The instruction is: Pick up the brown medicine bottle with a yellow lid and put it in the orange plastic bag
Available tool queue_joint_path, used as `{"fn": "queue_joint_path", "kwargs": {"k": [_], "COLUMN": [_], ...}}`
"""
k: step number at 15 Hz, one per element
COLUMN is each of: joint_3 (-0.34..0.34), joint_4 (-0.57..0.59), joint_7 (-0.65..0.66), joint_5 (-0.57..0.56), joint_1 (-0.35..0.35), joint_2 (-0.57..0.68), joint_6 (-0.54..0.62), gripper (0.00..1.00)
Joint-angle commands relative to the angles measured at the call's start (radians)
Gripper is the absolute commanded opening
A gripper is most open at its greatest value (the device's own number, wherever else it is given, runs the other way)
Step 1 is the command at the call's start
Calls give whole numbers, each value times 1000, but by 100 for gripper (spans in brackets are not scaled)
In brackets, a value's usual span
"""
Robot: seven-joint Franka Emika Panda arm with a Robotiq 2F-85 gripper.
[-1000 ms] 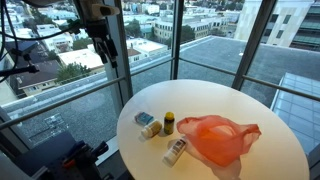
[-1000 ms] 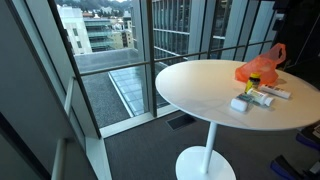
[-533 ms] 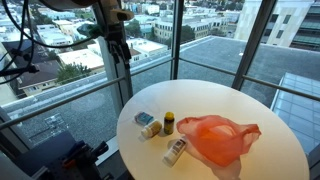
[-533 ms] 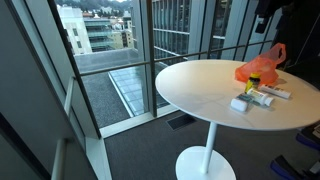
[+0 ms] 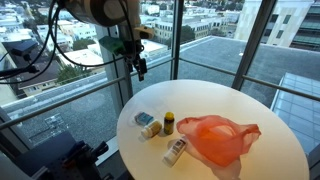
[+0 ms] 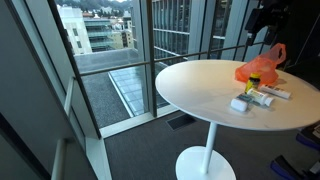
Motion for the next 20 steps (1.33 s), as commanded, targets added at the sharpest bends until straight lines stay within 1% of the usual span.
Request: {"fn": "queue_joint_path", "kwargs": {"k": [1,2,3,4,7,8,11,15,20], "joint_3": [-51,-64,-68,-55,-59,-58,-67,-86,-121], "joint_4": [7,7,13,1,0,0,-7,-24,-47], "joint_7": [-70,-88,-87,-58,-60,-32,-14,7,-3], "joint_5": [62,77,70,49,49,21,-5,-46,-43], "joint_1": [-16,-21,-24,-18,-22,-31,-46,-78,-105], "joint_2": [29,35,34,30,34,40,53,86,172], "joint_6": [17,15,3,7,7,19,38,101,226], "gripper": [100,100,100,100,100,100,100,100,100]}}
